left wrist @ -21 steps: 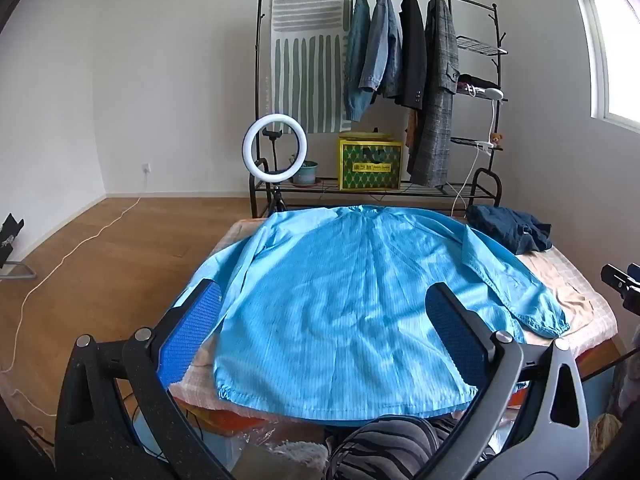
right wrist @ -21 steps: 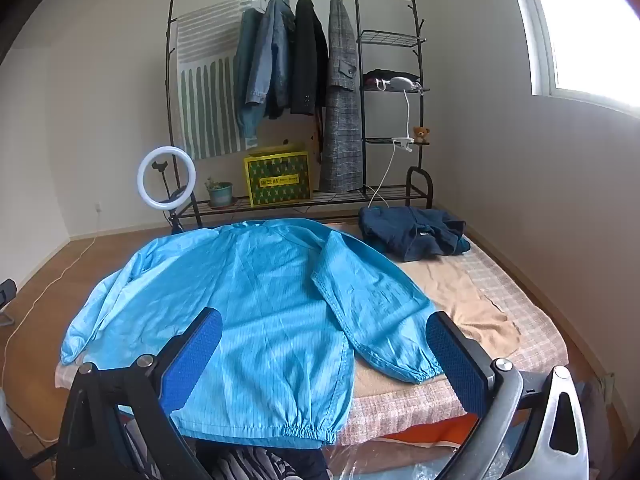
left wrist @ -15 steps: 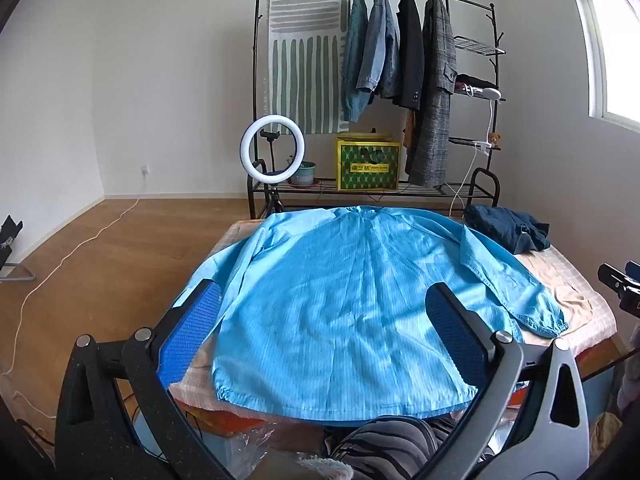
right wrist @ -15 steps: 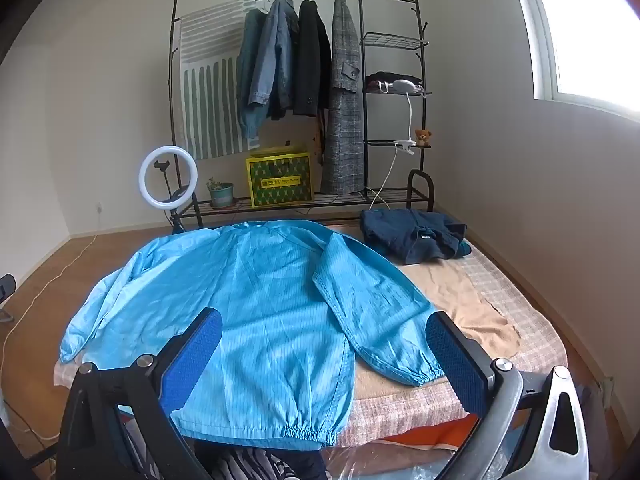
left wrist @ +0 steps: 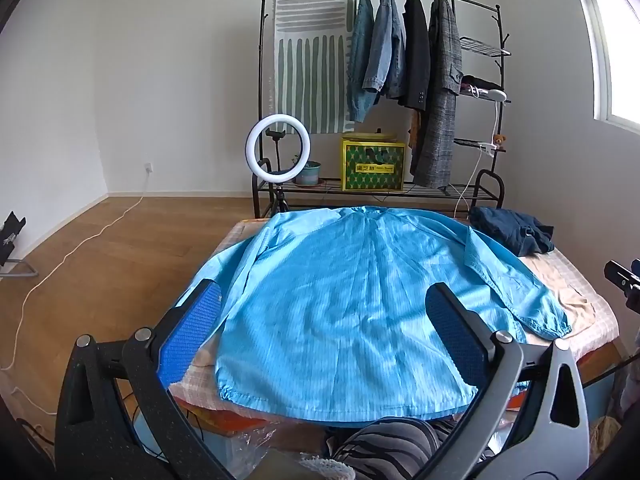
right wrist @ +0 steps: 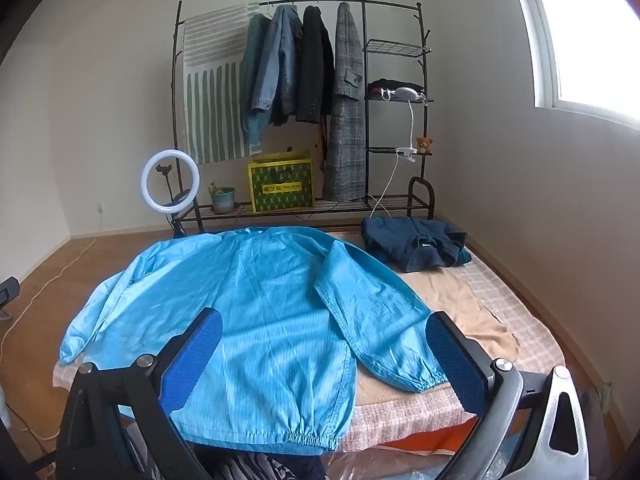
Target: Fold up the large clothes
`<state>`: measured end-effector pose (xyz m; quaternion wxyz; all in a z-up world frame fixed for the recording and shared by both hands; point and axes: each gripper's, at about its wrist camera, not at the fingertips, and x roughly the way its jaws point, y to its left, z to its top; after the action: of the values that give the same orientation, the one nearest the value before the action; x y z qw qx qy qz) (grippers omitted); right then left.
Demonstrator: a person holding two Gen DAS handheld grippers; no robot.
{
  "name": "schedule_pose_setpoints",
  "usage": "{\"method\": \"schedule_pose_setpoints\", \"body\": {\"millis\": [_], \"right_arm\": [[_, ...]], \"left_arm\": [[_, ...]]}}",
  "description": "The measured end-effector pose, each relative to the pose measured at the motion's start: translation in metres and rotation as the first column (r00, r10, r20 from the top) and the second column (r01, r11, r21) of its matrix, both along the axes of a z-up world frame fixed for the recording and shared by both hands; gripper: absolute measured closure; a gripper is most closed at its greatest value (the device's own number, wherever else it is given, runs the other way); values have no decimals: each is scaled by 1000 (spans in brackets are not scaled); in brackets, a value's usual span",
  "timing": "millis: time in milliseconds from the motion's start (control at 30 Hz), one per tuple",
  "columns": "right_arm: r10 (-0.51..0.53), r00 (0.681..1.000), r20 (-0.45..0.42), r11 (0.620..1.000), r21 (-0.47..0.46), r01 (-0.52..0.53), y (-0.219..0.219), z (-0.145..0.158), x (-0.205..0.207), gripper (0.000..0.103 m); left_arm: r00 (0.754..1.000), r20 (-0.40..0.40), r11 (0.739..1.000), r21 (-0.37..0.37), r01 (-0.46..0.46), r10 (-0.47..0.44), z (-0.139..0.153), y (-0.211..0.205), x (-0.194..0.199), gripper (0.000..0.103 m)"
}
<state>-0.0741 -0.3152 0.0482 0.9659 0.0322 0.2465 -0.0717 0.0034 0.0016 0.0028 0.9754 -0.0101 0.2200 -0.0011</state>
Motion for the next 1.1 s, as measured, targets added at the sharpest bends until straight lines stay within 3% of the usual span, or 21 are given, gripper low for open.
{"method": "schedule_pose_setpoints", "body": {"millis": [1100], "right_arm": [[-14,998,57,1000,-24,16,14,21,13,0]], "left_arm": [[999,3,999,-5,-45,45,8,23,13,0]]}}
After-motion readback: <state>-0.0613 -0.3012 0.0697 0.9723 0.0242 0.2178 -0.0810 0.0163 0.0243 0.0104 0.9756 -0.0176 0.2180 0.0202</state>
